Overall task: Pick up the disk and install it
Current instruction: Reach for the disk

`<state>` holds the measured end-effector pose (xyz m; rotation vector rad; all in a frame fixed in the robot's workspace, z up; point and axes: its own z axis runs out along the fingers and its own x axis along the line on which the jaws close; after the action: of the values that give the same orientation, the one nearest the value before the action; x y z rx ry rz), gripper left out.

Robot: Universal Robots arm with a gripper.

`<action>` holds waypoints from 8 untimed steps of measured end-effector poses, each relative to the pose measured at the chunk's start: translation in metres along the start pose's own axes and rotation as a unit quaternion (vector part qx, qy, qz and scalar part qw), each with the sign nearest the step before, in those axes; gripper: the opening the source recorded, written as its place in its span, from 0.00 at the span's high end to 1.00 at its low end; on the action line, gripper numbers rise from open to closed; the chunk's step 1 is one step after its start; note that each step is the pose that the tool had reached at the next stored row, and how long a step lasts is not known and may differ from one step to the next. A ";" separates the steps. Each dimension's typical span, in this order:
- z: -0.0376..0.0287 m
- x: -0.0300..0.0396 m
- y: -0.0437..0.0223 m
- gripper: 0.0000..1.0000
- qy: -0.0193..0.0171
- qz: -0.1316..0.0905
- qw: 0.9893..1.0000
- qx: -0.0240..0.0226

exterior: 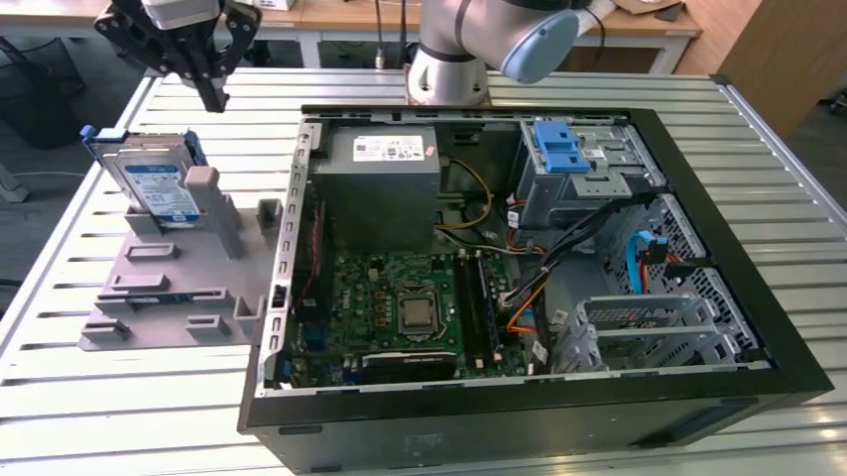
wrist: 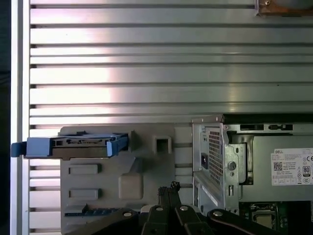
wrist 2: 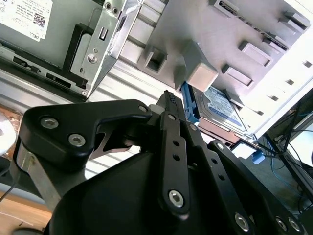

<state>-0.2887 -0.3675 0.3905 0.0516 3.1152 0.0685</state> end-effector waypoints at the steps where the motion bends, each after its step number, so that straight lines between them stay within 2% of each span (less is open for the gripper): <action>1: 0.0000 0.0015 0.0006 0.89 0.000 0.000 1.000 0.000; 8: 0.0001 0.0086 0.0041 0.89 0.000 0.000 1.000 0.000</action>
<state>-0.2971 -0.3631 0.3904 0.0516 3.1153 0.0684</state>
